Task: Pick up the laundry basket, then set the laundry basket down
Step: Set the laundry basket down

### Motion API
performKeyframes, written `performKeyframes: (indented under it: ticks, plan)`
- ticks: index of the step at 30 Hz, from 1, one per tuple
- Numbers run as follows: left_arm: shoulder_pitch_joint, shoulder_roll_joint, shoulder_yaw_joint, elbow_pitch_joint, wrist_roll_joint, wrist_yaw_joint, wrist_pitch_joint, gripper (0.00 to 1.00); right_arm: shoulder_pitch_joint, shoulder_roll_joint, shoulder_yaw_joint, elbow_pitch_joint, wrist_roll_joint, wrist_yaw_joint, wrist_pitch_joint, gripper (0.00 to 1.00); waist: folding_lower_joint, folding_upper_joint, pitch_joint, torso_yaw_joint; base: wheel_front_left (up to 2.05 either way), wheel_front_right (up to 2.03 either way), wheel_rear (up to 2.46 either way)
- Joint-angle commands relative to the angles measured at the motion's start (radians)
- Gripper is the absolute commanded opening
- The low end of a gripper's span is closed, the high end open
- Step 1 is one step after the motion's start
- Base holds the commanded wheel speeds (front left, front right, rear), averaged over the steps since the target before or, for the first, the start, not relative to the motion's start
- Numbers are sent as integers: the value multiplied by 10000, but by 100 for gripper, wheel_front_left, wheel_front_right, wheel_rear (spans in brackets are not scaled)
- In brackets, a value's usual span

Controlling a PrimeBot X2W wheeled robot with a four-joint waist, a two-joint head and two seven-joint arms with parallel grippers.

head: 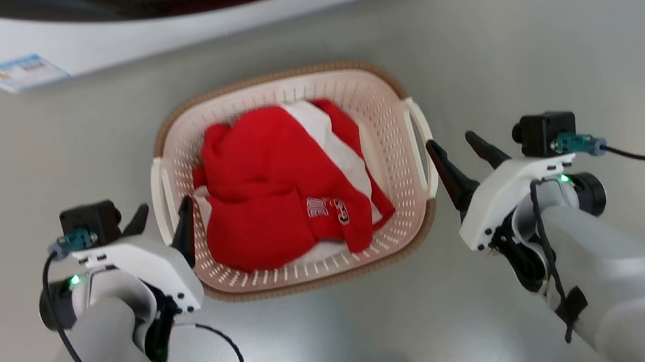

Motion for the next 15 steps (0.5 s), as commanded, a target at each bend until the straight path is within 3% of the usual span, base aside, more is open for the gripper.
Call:
performKeyframes:
  ticks: [1,7,15]
  plan:
    - [336,294,302,-189,7,-57,-64,100,574,110,54,-178,-64,71,-64,100,0,0,-530,-37,0,0,0]
    - [1070,263,724,-734,19,-57,-64,100,1216,110,-461,-633,-138,71,-64,100,0,0,-1666,-121,0,0,0]
    - [2198,137,1519,-1753,320,-57,-65,100,2140,110,-1159,-1304,-1094,71,-65,100,0,0,-3302,-164,0,0,0]
